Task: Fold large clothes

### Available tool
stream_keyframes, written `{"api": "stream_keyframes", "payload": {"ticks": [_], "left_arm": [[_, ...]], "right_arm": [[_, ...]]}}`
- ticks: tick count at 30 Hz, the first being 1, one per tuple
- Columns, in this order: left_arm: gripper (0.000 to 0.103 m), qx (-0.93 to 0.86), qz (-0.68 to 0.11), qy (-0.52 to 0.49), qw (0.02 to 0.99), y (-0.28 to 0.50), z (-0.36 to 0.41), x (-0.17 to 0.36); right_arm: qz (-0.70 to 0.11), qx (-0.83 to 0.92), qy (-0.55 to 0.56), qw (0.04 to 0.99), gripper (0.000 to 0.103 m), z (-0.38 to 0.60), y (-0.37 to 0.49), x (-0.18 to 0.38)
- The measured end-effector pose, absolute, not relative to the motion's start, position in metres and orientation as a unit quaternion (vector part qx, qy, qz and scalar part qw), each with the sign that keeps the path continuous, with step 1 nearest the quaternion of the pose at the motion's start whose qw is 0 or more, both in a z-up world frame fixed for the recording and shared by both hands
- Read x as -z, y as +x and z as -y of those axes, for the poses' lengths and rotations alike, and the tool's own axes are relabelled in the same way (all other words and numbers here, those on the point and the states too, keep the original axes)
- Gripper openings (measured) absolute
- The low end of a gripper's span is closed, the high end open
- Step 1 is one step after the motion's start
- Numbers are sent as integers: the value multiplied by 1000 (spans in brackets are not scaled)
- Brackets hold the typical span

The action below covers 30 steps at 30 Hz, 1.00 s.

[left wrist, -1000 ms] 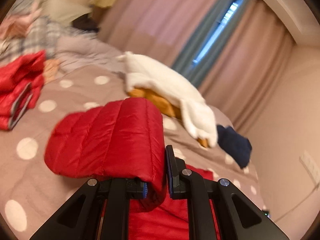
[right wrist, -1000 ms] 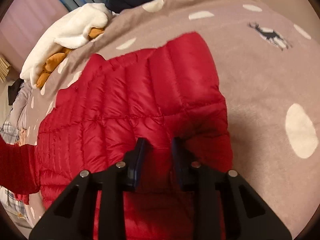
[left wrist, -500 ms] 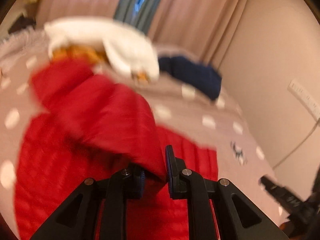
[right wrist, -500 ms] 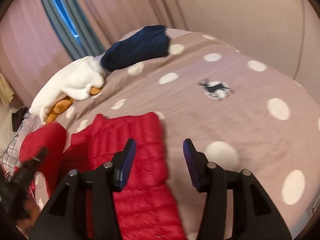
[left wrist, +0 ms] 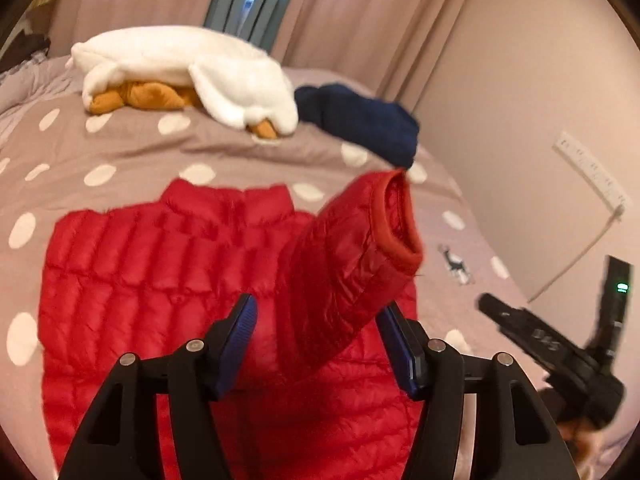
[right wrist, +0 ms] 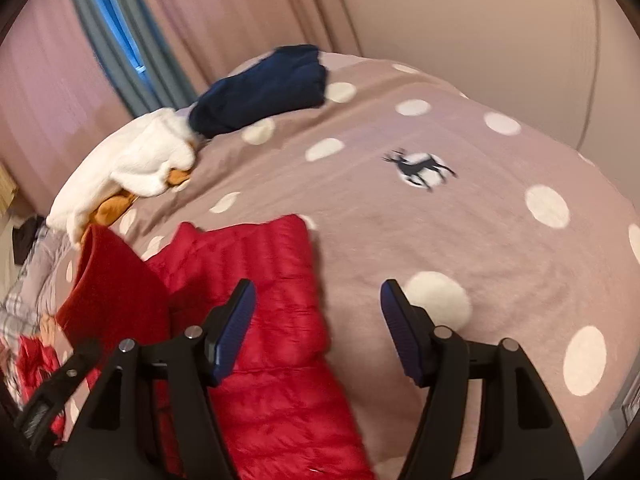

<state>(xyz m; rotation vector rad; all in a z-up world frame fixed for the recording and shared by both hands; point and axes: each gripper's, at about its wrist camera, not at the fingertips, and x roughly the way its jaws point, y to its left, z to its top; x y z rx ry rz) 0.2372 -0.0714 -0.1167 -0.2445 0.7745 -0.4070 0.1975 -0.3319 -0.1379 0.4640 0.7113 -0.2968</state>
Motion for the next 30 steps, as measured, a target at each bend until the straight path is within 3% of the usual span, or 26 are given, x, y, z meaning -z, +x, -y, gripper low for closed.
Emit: {"api": "stream_keyframes", "payload": {"ticks": [6,13,21,22,23,26,28,30], "left_arm": [[62,184,-362,-173,897,219,11,103],[64,112,-303,-155,934,217,-21,83],[64,-34,-294,-170,940,264,-57,126],[64,-47,-302,-170,937,272,-60,136],[64,-58,-305,-167,936,277,-64,146],[63,-98,-354,-115,923,308,-61,199],[65,-99,-390,-90,911,314,-59,241],[69,-79,-397,-108,908,314,-62,252]], "right_arm": [[-337,98,197,916,78,288,212,127],[-319,84,184,926,84,264,217,111],[-308,88,161,934,89,255,228,110],[-315,84,163,931,85,256,236,116],[-325,81,163,928,69,257,245,125],[-377,92,129,912,42,257,281,162],[-429,102,117,890,37,264,305,201],[-425,92,77,897,46,265,313,231]]}}
